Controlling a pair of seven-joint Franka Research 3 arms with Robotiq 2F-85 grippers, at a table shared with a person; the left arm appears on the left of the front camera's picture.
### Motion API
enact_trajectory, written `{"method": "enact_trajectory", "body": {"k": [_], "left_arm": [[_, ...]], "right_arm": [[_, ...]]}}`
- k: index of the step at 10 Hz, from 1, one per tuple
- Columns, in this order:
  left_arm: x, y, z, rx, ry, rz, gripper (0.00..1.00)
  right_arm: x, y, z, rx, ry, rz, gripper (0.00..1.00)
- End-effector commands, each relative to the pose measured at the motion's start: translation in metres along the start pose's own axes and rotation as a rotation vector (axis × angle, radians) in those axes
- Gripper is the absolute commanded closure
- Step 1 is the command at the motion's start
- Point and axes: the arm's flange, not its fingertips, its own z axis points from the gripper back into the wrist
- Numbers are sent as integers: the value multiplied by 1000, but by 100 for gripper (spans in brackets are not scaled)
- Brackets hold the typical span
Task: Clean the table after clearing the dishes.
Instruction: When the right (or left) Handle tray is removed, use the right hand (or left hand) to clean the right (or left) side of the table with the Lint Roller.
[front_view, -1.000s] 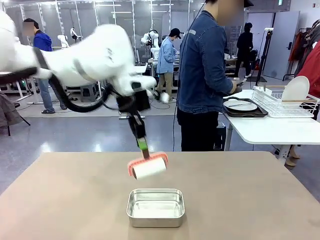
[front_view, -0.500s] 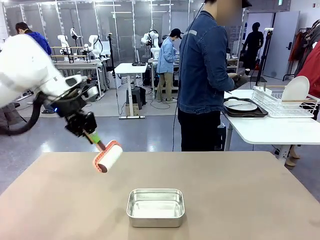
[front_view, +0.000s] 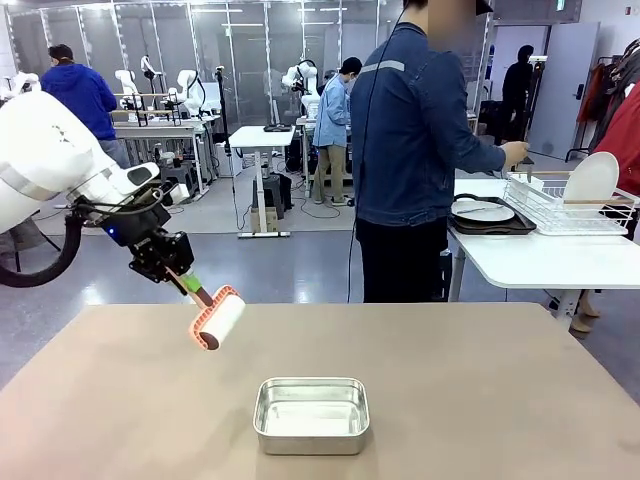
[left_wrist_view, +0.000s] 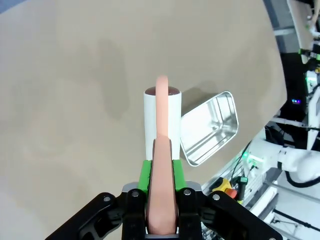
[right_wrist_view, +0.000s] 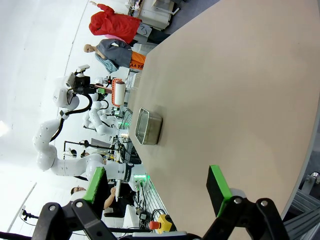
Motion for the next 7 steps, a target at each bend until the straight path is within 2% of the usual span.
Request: {"method": "enact_trajectory", "body": {"k": [1, 2, 3, 4, 7], "left_arm": [[-4, 6, -5, -12, -7, 25, 80], [8, 33, -19, -41, -70, 167, 80], [9, 52, -34, -159, -67, 195, 80], [7, 70, -51, -225, -75, 236, 80], [0, 108, -84, -289, -107, 314, 80]], "right_arm": [[-1, 4, -1, 0, 3, 2, 0], [-1, 4, -1, 0, 3, 2, 0], [-1, 4, -1, 0, 3, 2, 0], [-1, 4, -1, 0, 3, 2, 0], [-1, 4, -1, 0, 3, 2, 0]]}}
